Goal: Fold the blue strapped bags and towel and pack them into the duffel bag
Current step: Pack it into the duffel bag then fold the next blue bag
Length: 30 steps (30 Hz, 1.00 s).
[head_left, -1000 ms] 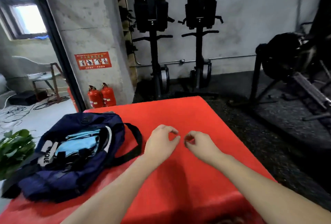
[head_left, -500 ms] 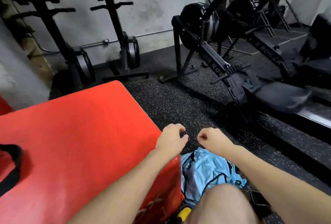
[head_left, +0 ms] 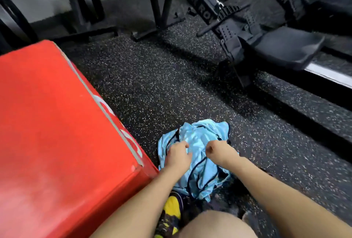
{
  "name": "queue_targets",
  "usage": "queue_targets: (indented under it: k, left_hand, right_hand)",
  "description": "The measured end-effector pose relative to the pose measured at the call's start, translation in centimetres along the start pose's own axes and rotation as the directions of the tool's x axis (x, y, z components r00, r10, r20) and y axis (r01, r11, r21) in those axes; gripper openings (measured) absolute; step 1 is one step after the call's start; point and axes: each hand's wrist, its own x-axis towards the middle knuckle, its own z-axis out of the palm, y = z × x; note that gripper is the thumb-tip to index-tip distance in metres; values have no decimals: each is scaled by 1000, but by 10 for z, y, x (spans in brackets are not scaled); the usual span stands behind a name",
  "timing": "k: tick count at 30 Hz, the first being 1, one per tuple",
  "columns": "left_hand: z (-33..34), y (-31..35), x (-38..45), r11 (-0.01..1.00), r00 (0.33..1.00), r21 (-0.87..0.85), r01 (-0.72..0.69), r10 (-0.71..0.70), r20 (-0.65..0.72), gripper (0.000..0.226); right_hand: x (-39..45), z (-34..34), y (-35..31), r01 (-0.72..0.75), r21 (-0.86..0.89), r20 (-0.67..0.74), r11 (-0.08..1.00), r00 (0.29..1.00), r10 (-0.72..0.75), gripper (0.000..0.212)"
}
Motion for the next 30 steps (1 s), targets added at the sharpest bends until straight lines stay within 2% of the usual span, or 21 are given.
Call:
queue_targets:
  k: [3,6,9,14,19,25,30]
  left_hand:
    - [30,-16,15,999,998,21,35,-36,46,31]
    - [50,-27,26,997,994,45,59,-63,85,32]
    - [64,-34,35,995,989,36,98,-101,108,33]
    - [78,-40,41,994,986,17,109,-110,126,34]
    - [81,-41,40,993,985,14,118,-119,122,36]
    - [70,-24,34,994,989,44,102,-106,107,45]
    - [40,12,24,993,996,83,80,-77,-49,21]
  right_hand:
    - [21,28,16,-18,-44,69,999,997,21,22]
    - [37,49,27,-5,-71,113,997,994,13,38]
    - [50,63,36,25,-116,106,993,994,-13,44]
    - [62,82,51,27,-138,58,990,998,-19,41]
    - [65,84,55,32,20,-28,999,999,-31,18]
    - [60,64,44,160,233,-91,959,986,-142,13]
    - [39,22,21,234,291,-151,928,969,-197,13]
